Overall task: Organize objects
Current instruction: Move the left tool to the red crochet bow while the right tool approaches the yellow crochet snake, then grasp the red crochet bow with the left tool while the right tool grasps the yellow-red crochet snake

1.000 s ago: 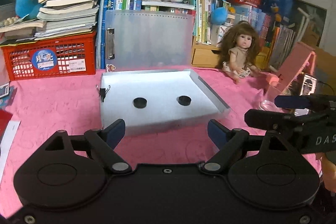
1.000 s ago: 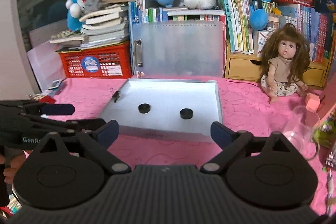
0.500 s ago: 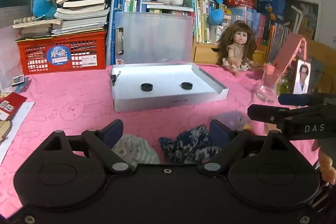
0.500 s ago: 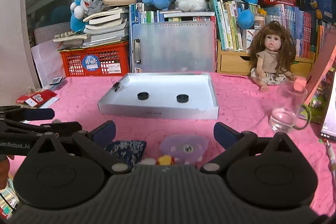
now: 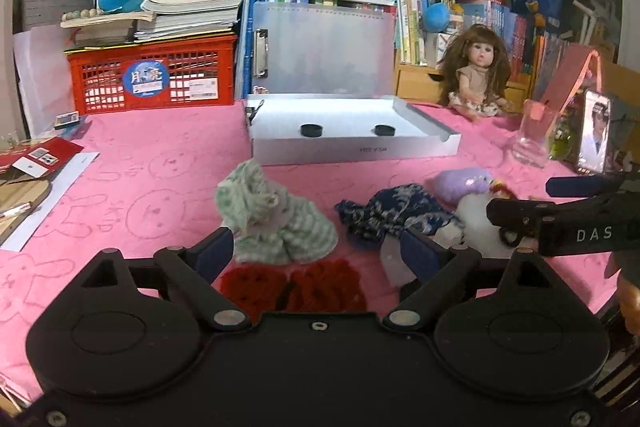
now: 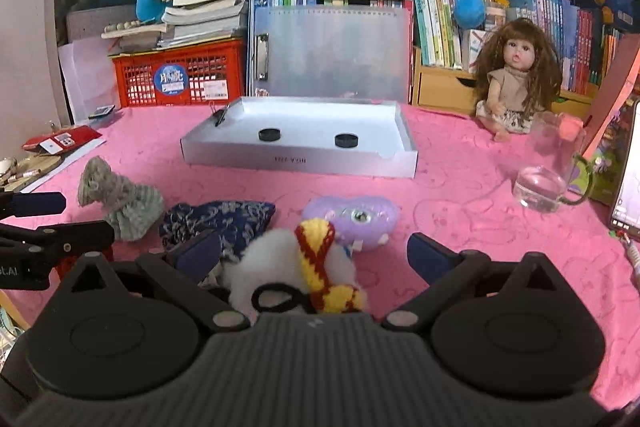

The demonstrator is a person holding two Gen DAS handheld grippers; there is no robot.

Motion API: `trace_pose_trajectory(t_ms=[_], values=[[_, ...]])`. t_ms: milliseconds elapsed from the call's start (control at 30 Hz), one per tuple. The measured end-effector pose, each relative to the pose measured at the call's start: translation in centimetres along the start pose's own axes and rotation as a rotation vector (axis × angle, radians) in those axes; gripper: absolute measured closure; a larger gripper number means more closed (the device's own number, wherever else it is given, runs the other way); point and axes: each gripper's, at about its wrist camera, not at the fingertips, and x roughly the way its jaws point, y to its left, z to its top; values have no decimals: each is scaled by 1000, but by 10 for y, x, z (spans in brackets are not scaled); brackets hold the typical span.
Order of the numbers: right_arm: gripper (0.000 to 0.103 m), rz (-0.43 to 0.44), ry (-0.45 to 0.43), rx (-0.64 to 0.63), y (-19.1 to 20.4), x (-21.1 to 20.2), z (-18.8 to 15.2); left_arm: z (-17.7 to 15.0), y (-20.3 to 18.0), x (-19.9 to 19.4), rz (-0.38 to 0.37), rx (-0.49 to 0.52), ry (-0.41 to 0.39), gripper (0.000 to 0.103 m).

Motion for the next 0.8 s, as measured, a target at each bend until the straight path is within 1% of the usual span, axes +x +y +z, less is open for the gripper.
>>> trace_pose_trajectory(t_ms=[100,333,500,667,733,767,800], values=[[0,-8,3,-19,3,0,-4,-4,0,-2,17,13,-10,13],[7,8,3,-89,10,-7,-14,-14,-1,-6,13,58,-9,13],[16,4,-15,-106,11,-15,-18,-18,0,-6,22,55,-5,13],[21,-3,-6,-94,6,-14,-19,-21,2,-5,30,49,0,12],[25,-5,4,-75,3,-12,-19,-21,4,-4,32,40,7,12],[31,-5,11,-63,1,-12,-20,-22,4,-3,32,33,12,12],[43,-3,18,-54,-1,-11,-20,-22,5,-3,31,28,16,12]])
